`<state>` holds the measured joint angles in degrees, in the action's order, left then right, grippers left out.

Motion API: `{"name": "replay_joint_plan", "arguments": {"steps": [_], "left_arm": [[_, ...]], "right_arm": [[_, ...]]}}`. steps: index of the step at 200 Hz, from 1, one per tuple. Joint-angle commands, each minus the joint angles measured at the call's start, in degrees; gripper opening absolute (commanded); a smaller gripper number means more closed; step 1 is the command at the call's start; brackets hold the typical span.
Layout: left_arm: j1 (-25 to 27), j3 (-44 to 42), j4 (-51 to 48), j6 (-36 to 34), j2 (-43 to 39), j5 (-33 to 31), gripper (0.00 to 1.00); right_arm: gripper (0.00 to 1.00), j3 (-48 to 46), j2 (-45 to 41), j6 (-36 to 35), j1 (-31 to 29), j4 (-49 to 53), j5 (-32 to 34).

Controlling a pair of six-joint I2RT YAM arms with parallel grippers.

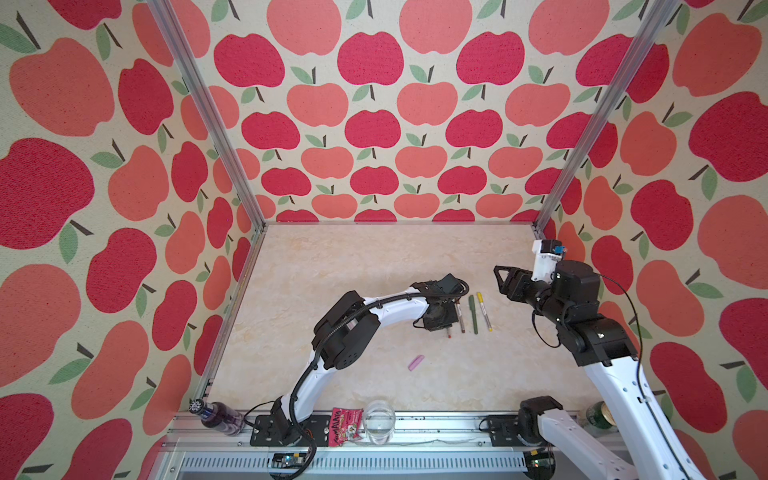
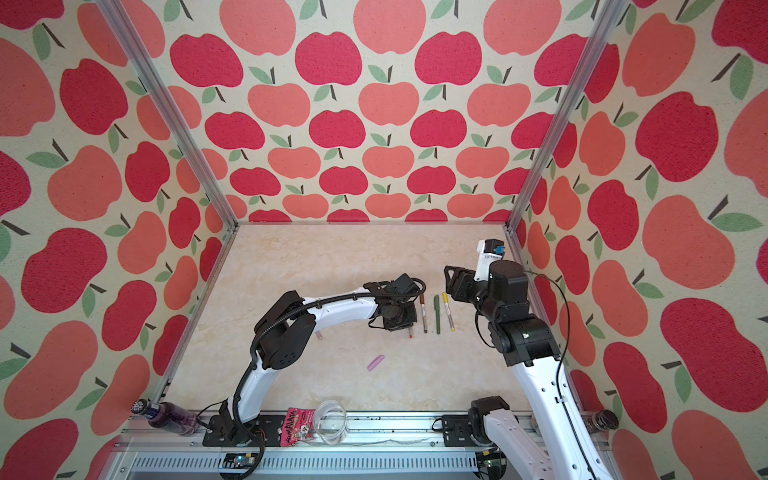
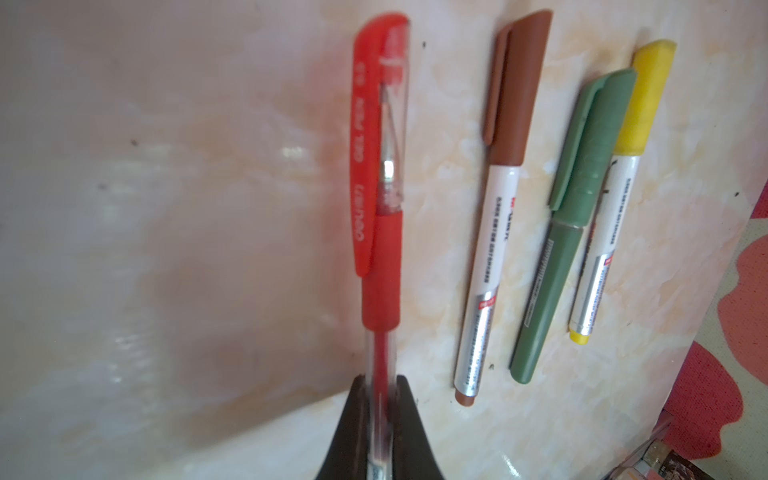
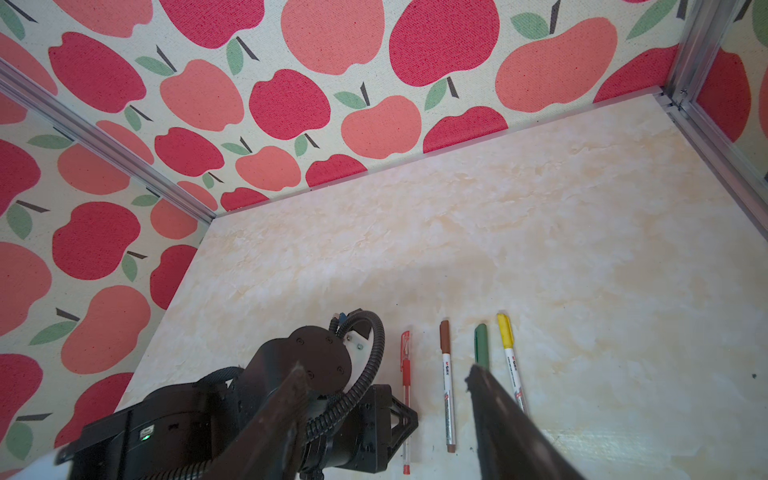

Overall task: Insert the pens into the pen caps
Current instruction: 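Lay the capped red pen beside the brown-capped marker with the left gripper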

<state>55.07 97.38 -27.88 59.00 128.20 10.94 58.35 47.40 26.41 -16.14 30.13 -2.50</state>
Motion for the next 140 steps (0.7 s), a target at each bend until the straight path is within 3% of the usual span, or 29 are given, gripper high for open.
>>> {"name": "replay_joint_plan", "arguments": {"steps": [1, 82, 140], "left_arm": [[0.3, 2.9, -4.1, -1.1, 2.4, -0.3, 0.06], [0.0, 6.8, -7.9, -2.3, 5.0, -0.5, 0.22], [-0.2, 6.8, -7.2, -2.9, 4.8, -0.4, 0.23]], "right_arm": [[0.64, -0.6, -0.8, 0.1, 0.5, -0.7, -1.0], [0.64, -1.2, -2.2, -0.1, 1.4, -0.7, -1.0], [0.64, -1.5, -2.7, -0.4, 2.1, -0.4, -1.3]]}}
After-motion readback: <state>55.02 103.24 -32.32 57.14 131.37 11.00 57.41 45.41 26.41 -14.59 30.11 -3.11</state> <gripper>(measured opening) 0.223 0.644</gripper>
